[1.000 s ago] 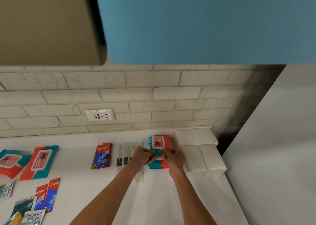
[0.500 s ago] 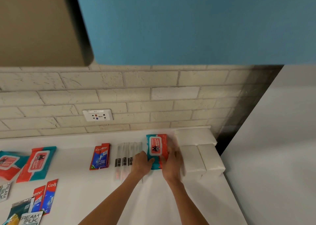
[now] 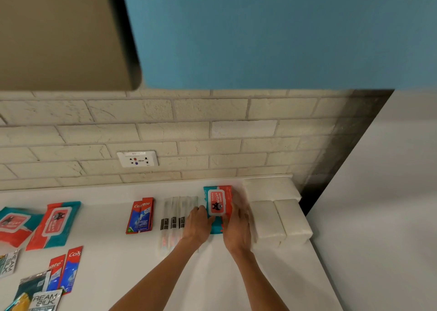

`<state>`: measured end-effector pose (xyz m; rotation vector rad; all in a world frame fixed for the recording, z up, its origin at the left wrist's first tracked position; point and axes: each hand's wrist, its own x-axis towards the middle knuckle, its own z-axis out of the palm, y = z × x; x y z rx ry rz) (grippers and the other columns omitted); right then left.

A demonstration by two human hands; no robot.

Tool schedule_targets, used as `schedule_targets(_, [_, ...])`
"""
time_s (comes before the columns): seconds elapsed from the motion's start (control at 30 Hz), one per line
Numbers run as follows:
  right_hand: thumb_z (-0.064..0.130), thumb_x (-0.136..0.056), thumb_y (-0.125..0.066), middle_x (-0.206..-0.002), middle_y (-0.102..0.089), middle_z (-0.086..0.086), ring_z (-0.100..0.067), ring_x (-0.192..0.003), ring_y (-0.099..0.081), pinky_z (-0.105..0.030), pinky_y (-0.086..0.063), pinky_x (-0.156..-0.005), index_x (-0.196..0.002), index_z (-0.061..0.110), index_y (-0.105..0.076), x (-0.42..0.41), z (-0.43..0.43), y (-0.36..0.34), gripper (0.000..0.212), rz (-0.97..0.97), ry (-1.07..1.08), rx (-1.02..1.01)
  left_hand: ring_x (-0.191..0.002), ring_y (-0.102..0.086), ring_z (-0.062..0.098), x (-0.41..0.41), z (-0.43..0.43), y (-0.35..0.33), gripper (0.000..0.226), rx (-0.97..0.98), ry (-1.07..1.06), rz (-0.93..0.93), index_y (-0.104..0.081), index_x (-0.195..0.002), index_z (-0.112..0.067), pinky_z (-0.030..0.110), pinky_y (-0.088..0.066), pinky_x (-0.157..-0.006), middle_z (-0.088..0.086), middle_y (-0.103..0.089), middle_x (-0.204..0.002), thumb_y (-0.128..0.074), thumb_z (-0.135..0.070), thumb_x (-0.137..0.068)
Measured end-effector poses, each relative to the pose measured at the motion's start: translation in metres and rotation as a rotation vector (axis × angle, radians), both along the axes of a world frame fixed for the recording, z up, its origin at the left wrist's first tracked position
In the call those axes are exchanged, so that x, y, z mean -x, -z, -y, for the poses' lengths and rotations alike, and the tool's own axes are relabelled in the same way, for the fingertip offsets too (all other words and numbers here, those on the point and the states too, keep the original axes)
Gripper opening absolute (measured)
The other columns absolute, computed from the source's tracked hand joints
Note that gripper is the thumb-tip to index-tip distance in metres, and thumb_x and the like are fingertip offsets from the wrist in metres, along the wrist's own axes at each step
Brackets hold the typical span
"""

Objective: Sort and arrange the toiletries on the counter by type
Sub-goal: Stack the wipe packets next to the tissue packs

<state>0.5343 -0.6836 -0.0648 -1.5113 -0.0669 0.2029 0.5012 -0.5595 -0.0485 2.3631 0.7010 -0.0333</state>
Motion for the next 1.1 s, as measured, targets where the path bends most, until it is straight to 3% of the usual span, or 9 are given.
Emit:
schedule_targets(0.1, [0.040, -0.116, -0.042, -0.130, -0.072, -0.014, -0.036, -0.122, -0.071, -0.050, -0.059, -0.104, -0.143, 0.021, -0.060, 0.003, 0.000, -0.002, 0.038, -0.017, 0.040, -0.067, -0.101, -0.057, 0.014, 0.004, 0.000, -0.003, 0.019, -0.013, 0.016, 0.009, -0.049, -0.110, -0.019, 0.031, -0.057, -0.091, 0.000, -0.054, -0.111, -0.055, -0.035, -0.104])
schedule_targets(0.33, [0.026, -0.118, -0.042, -0.132, -0.069, -0.015, -0.036, -0.123, -0.070, -0.043, -0.061, -0.101, -0.145, 0.013, -0.054, 0.011, -0.005, -0.002, 0.033, 0.089, 0.047, -0.077, -0.143, -0.042, 0.023, 0.031, -0.007, -0.023, 0.052, -0.139, 0.056, 0.056, -0.037, -0.150, -0.015, 0.038, -0.047, -0.110, 0.004, -0.044, -0.152, -0.048, -0.040, -0.106])
schedule_targets(0.43, [0.022, -0.116, -0.048, -0.135, -0.068, -0.010, -0.028, -0.125, -0.069, -0.038, -0.060, -0.101, -0.145, 0.017, -0.054, 0.018, -0.009, -0.005, 0.030, 0.197, 0.020, 0.223, -0.152, -0.030, 0.024, 0.052, -0.019, -0.025, 0.060, -0.165, 0.069, 0.086, -0.027, -0.158, -0.018, 0.042, -0.043, -0.116, 0.005, -0.031, -0.164, -0.045, -0.044, -0.107])
schedule_targets(0.53, [0.027, -0.106, -0.062, -0.164, -0.046, -0.016, -0.033, -0.150, -0.047, -0.047, -0.040, -0.124, -0.162, 0.008, -0.040, 0.023, -0.015, 0.005, 0.063, 0.402, -0.029, 0.798, -0.156, -0.021, 0.021, 0.077, -0.037, -0.024, 0.064, -0.197, 0.056, 0.110, -0.022, -0.161, -0.019, 0.041, -0.037, -0.121, 0.003, -0.022, -0.169, -0.039, -0.049, -0.107])
schedule_targets(0.6, [0.032, -0.106, -0.058, -0.166, -0.043, -0.017, -0.036, -0.151, -0.047, -0.050, -0.043, -0.122, -0.163, 0.004, -0.038, 0.036, -0.026, 0.004, 0.067, 0.575, -0.013, 0.903, -0.157, -0.021, 0.021, 0.096, -0.052, -0.024, 0.065, -0.233, 0.048, 0.149, -0.022, -0.162, -0.018, 0.040, -0.036, -0.121, 0.003, -0.022, -0.170, -0.037, -0.051, -0.107])
schedule_targets(0.67, [0.041, -0.109, -0.041, -0.166, -0.043, -0.017, -0.035, -0.153, -0.043, -0.052, -0.044, -0.121, -0.163, 0.005, -0.039, 0.058, -0.046, -0.006, 0.065, 0.631, 0.001, 0.958, -0.154, -0.027, 0.023, 0.120, -0.073, -0.023, 0.065, -0.243, 0.030, 0.171, -0.026, -0.160, -0.018, 0.042, -0.042, -0.117, 0.004, -0.027, -0.168, -0.040, -0.051, -0.106])
schedule_targets(0.87, [0.039, -0.110, -0.052, -0.162, -0.049, -0.017, -0.037, -0.151, -0.047, -0.052, -0.053, -0.113, -0.160, 0.007, -0.045, 0.121, -0.115, -0.024, 0.059, 0.550, -0.064, 0.965, -0.153, -0.031, 0.025, 0.186, -0.147, -0.017, 0.068, -0.258, -0.055, 0.169, -0.027, -0.161, -0.018, 0.041, -0.036, -0.119, 0.007, -0.031, -0.166, -0.043, -0.054, -0.105])
schedule_targets(1.03, [0.045, -0.114, -0.039, -0.172, -0.035, -0.009, -0.027, -0.160, -0.032, -0.040, -0.034, -0.127, -0.168, 0.013, -0.031, 0.182, -0.181, -0.028, 0.063, 0.430, -0.173, 0.968, -0.150, -0.035, 0.025, 0.238, -0.222, -0.020, 0.060, -0.259, -0.106, 0.133, -0.034, -0.156, -0.021, 0.042, -0.038, -0.117, 0.006, -0.036, -0.163, -0.045, -0.050, -0.105])
schedule_targets(1.1, [0.048, -0.113, -0.038, -0.172, -0.036, -0.007, -0.025, -0.159, -0.035, -0.038, -0.037, -0.125, -0.168, 0.015, -0.030, 0.204, -0.209, -0.022, 0.064, 0.403, -0.198, 0.940, -0.143, -0.043, 0.028, 0.257, -0.255, -0.022, 0.056, -0.237, -0.142, 0.138, -0.038, -0.152, -0.020, 0.043, -0.045, -0.111, 0.008, -0.044, -0.157, -0.049, -0.047, -0.104])
